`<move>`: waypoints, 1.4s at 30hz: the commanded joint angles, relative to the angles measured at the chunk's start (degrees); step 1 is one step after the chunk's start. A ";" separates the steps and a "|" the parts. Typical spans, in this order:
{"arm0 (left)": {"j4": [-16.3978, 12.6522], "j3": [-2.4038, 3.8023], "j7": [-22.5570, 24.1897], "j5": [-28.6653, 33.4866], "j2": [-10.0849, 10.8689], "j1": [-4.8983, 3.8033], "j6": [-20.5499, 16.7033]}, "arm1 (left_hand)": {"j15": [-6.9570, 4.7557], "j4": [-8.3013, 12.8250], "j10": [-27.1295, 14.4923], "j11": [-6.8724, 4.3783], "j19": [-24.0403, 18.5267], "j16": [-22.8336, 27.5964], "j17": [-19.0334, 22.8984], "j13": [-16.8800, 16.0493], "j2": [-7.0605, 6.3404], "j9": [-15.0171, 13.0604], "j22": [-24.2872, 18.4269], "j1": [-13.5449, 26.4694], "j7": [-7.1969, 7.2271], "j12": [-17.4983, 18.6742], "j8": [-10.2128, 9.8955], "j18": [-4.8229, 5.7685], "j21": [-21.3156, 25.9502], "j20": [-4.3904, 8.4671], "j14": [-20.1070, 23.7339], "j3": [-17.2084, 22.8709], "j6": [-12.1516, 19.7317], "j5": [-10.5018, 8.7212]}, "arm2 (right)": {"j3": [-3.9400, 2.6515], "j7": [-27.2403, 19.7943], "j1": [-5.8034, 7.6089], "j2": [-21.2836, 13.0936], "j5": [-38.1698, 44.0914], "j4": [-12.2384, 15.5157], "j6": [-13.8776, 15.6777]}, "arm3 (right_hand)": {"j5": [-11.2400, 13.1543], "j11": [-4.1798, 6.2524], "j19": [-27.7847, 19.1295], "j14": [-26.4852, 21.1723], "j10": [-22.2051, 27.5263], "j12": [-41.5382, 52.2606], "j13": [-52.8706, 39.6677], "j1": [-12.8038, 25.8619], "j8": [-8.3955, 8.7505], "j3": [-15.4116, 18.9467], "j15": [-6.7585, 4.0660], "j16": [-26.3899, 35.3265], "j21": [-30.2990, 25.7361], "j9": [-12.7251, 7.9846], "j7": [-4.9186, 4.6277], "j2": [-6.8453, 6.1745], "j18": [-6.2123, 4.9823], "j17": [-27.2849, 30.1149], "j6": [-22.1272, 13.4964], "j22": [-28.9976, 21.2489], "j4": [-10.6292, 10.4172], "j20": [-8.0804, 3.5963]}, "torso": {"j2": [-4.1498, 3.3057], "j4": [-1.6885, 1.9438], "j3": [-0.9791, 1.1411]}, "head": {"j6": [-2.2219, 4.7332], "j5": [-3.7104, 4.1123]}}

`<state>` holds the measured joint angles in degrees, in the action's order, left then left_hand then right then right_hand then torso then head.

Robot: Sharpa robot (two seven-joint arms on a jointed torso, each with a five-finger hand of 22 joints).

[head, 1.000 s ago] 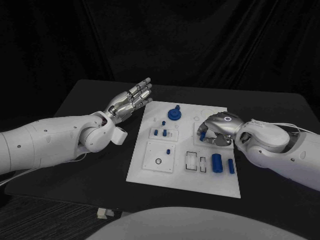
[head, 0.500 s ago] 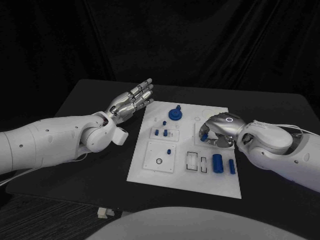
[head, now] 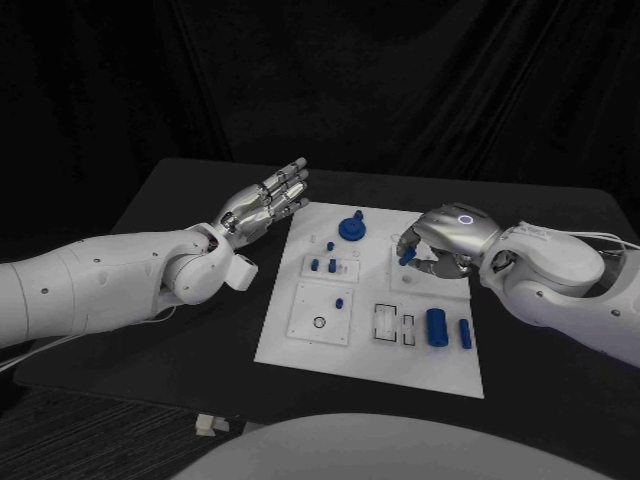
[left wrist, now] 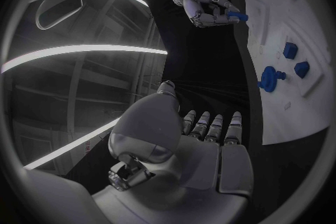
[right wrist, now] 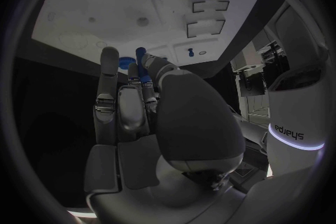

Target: Assemble the parts on the task board

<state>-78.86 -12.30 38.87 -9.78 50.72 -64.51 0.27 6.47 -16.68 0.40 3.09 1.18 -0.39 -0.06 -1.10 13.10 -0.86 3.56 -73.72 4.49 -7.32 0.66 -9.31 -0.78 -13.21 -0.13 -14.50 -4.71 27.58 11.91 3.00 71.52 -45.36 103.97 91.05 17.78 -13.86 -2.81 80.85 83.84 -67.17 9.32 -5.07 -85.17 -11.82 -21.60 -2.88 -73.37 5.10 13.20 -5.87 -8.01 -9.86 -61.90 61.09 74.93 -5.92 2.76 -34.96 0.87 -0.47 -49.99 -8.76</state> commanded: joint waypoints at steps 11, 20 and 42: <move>-0.38 0.06 9.68 0.30 -0.01 0.11 0.39 | 0.45 -0.05 -0.10 0.45 -0.06 0.39 0.06 -0.09 -0.03 -0.03 0.02 -0.41 -0.47 -0.24 0.29 -0.94 -0.20 -0.54 0.13 0.28 -0.04 0.36 | -0.03 7.46 1.55 3.71 1.01 6.61 -7.68 | 0.37 -0.34 -0.53 -0.46 -0.49 0.05 -0.06 0.04 0.25 -1.01 0.94 1.06 0.19 0.32 -0.70 0.02 -0.09 1.35 -0.30 1.43 0.91 0.52 | -0.01 0.03 -0.01 | -0.01 -0.37; -1.26 0.06 9.52 0.30 0.54 0.12 0.58 | 0.45 -0.08 -0.11 0.62 -0.05 0.39 0.06 -0.07 0.12 0.01 0.05 -0.41 -0.55 -0.15 0.24 -0.95 -0.21 -0.54 0.13 0.33 0.14 0.33 | -0.03 8.01 1.17 10.15 6.35 5.69 -9.55 | 0.37 -0.18 -0.77 -0.47 -1.10 0.28 -0.21 0.08 0.45 -1.19 0.56 0.99 0.24 0.38 -0.66 -0.12 -0.29 1.20 -0.42 1.45 1.49 0.44 | 0.00 -0.08 0.01 | -0.01 -1.18; -1.19 0.06 9.37 0.30 1.99 0.12 0.41 | 0.44 -0.18 -0.07 1.44 -0.02 0.39 0.06 -0.14 1.17 -0.04 0.06 1.34 -0.71 -0.67 0.28 -0.97 -0.24 -0.52 0.13 -0.07 -0.15 -1.59 | -0.04 6.58 -3.58 18.37 7.37 0.87 -10.12 | 0.46 -0.23 -0.91 -0.57 -1.49 0.34 -0.32 -0.02 1.15 -1.48 0.67 1.13 0.44 0.28 -0.88 -0.45 -0.32 1.41 -0.83 1.50 2.36 0.46 | -0.03 0.06 0.00 | -0.01 -1.31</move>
<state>-79.94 -12.30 38.88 -9.77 52.74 -64.44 0.30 6.46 -16.75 0.22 4.14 0.97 -0.39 -0.05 -1.16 14.15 -0.84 3.58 -72.67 4.07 -7.76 0.66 -9.31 -0.78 -13.41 -0.13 -14.43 -4.71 26.17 11.91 9.24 68.10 -27.08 110.36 91.97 8.17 -13.64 -3.05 80.34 83.33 -68.16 9.42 -5.34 -84.73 -10.97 -23.00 -2.36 -72.54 5.32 13.55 -6.57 -8.48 -9.86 -60.55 60.37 74.90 -3.86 3.27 -35.01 0.93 -0.51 -49.99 -10.27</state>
